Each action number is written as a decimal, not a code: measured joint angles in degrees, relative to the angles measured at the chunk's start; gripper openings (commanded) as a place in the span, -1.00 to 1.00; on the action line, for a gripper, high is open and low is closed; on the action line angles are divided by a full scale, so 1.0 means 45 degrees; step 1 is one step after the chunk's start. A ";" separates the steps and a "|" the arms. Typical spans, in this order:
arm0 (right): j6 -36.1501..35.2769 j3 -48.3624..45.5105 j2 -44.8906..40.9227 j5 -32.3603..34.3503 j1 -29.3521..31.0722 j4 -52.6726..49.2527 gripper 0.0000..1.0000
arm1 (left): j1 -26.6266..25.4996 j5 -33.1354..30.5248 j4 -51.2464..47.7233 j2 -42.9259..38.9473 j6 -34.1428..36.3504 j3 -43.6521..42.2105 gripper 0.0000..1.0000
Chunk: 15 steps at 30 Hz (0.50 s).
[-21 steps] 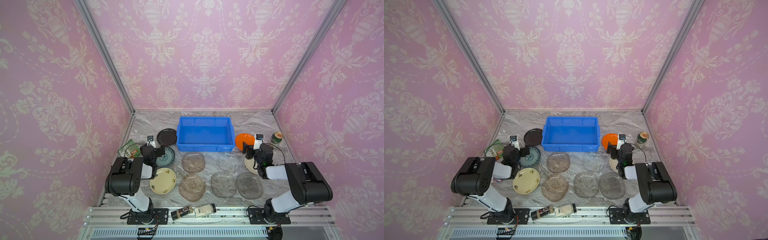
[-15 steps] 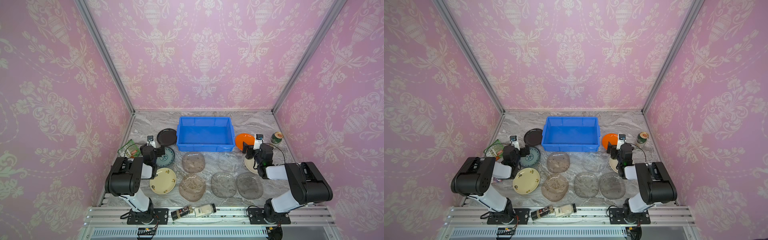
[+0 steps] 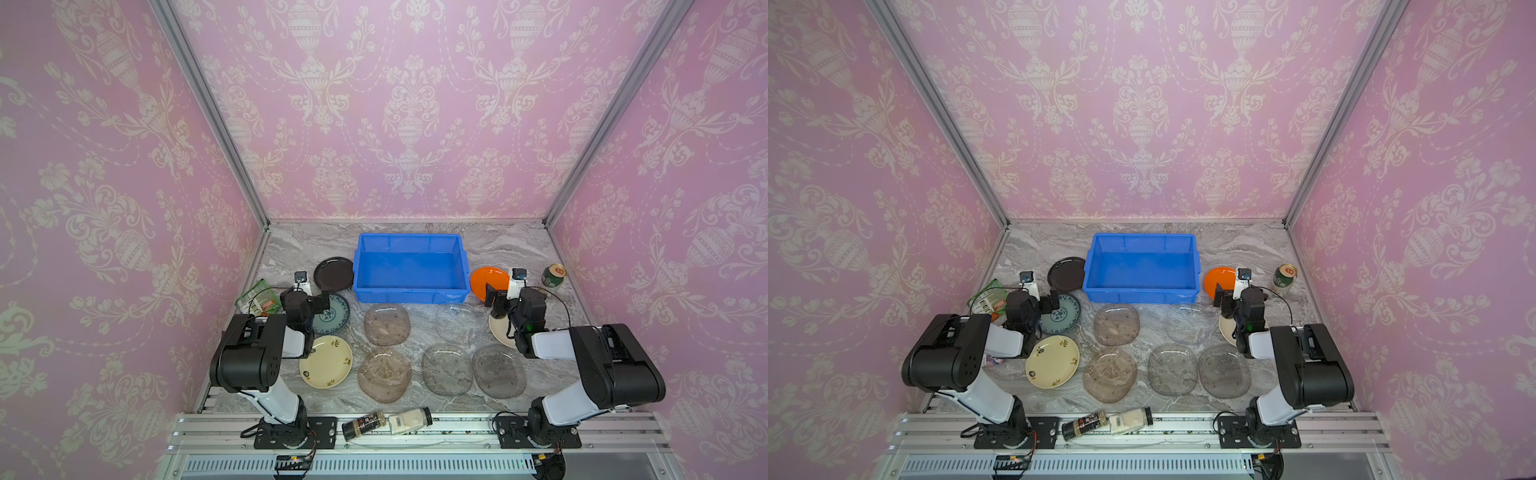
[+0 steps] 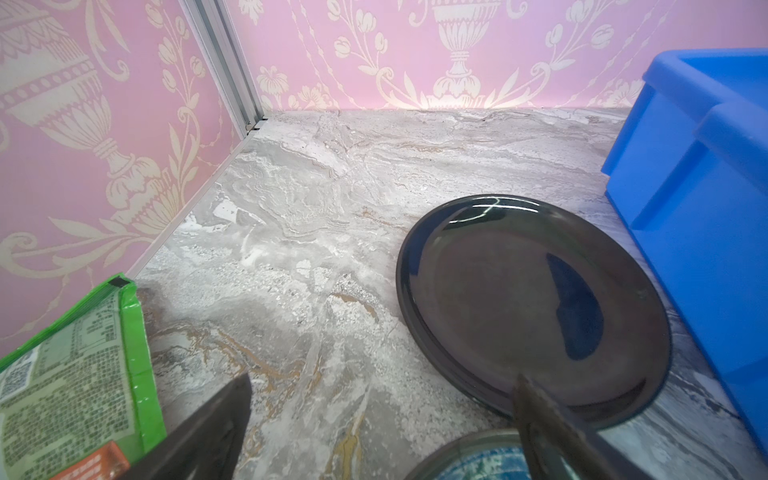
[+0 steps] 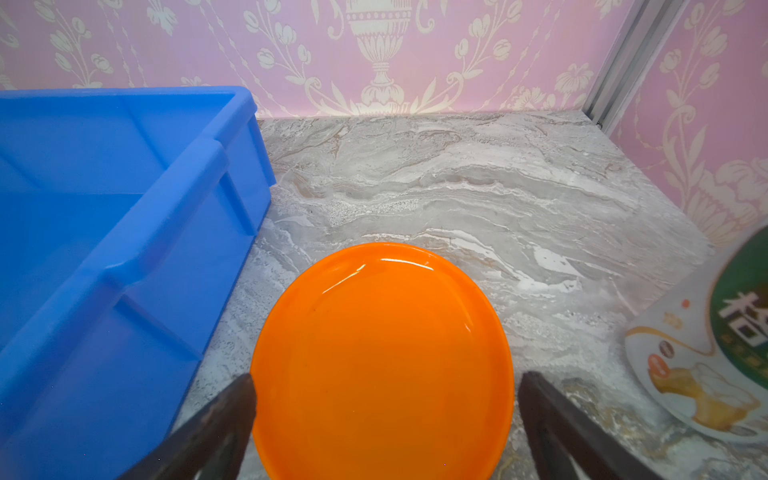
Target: Place the plates into the plastic bin on the countertop
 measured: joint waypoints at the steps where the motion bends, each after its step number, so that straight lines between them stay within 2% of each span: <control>1: -0.0019 0.0000 0.0000 -0.0010 0.0000 0.0000 1.00 | 0.0005 0.0000 0.0000 0.0000 0.0000 0.0000 0.99; 15: -0.0039 0.0039 -0.0165 -0.0102 0.0010 -0.0355 1.00 | 0.0019 0.0015 0.0000 0.0000 -0.0005 0.0000 0.99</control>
